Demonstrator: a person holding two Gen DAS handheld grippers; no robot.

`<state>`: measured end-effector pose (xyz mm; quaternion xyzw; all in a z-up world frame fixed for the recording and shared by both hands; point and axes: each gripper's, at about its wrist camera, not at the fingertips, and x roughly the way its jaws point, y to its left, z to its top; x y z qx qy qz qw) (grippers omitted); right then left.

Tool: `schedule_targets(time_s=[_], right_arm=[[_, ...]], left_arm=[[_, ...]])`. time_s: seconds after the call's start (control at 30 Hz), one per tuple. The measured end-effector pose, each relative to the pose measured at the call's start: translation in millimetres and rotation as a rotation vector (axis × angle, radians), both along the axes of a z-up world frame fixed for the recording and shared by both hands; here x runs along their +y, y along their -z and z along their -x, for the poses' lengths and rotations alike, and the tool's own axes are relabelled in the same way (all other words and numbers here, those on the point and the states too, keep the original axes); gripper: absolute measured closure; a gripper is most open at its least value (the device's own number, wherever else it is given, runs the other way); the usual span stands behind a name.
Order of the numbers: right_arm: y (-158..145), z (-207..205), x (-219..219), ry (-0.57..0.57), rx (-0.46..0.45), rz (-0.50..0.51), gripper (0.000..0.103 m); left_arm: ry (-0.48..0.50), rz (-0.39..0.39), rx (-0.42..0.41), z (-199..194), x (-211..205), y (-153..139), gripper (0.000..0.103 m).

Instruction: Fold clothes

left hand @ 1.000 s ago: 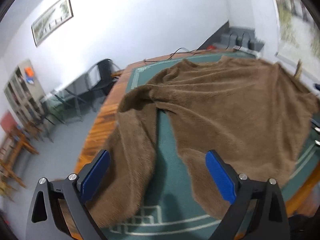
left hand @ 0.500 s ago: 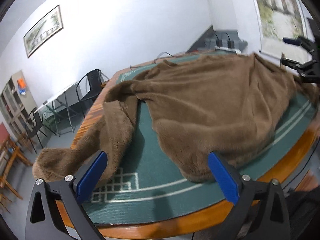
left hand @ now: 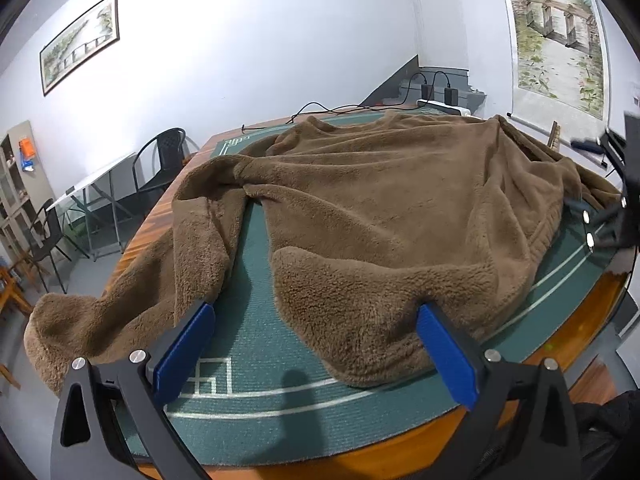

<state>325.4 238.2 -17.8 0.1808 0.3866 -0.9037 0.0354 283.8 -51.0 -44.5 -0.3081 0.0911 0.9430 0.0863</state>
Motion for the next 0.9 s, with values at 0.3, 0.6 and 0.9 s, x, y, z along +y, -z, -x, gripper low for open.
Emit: schedule_targets(time_s=[0.3,0.6,0.9], right_arm=[[-12.2,51.6,23.8,0.148,-0.029,0.125,0.014],[-19.9,79.0,58.9,0.239,-0.076,0.249,0.014],[-24.2,77.3,70.0,0.256,-0.057,0.307,0.014]], left_arm=[[0.021,-0.006,0.003,-8.5,5.8,4.1,0.001],[0.078,-0.09,-0.027,2.8,26.4,5.2,0.001],[-0.142,-0.065,-0.039,43.9,25.6,5.2,0.001]])
